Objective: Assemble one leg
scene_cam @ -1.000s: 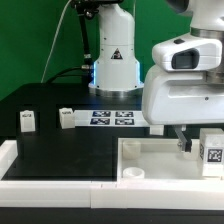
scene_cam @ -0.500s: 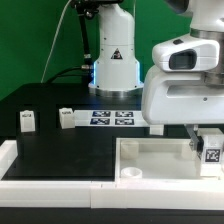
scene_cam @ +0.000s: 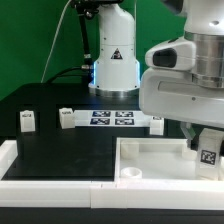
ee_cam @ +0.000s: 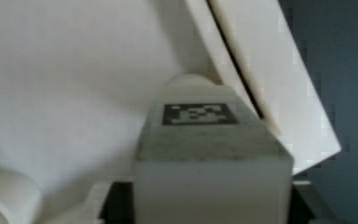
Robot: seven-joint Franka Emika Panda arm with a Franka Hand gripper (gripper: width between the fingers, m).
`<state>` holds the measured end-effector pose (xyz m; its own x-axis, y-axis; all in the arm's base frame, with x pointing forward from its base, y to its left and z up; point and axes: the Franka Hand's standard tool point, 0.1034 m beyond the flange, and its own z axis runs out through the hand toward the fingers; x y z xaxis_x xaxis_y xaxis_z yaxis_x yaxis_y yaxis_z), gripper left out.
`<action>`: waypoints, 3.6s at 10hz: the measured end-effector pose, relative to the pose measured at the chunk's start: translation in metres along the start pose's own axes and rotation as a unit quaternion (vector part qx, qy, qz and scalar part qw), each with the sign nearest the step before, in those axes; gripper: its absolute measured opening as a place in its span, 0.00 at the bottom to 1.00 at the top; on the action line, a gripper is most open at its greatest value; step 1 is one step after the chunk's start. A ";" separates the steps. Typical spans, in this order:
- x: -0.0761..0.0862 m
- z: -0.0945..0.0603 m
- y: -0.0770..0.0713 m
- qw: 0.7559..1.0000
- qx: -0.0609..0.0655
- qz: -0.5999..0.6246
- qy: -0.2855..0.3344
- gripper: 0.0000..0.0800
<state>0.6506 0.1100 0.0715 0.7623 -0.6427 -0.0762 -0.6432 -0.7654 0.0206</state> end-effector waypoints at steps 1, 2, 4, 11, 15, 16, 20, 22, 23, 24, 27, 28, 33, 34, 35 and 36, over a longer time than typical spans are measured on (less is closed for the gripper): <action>0.000 0.000 0.001 0.997 -0.002 0.077 0.000 0.36; 0.000 0.000 0.002 0.989 -0.001 0.151 -0.002 0.36; -0.001 0.000 0.004 0.960 -0.005 0.280 0.001 0.36; -0.006 0.000 -0.003 0.942 0.005 0.336 -0.006 0.80; -0.007 -0.001 -0.005 0.998 0.011 0.063 0.008 0.81; -0.007 -0.002 -0.005 1.000 0.007 -0.005 0.013 0.81; -0.002 -0.002 -0.002 0.971 0.000 -0.239 0.018 0.81; 0.000 -0.002 0.000 0.944 -0.004 -0.328 0.019 0.81; 0.001 -0.002 0.000 0.934 -0.005 -0.358 0.020 0.81; 0.000 -0.001 0.000 0.940 -0.005 -0.340 0.019 0.78; 0.000 -0.001 0.001 0.948 -0.005 -0.317 0.019 0.44; 0.001 -0.001 0.001 0.949 -0.005 -0.315 0.019 0.44; 0.002 0.003 0.003 1.000 -0.002 0.000 0.001 0.36; 0.003 0.003 0.003 0.998 -0.002 0.055 0.000 0.36; 0.003 0.003 0.005 0.991 -0.003 0.130 -0.001 0.36; 0.002 0.003 0.005 0.981 -0.006 0.192 -0.002 0.36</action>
Offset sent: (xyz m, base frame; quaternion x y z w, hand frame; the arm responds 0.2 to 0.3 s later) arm -0.0082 -0.0013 -0.0078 -0.0231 0.0079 0.3011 0.9533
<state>0.6485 0.1048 0.0688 0.4642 -0.8834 -0.0647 -0.8818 -0.4678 0.0605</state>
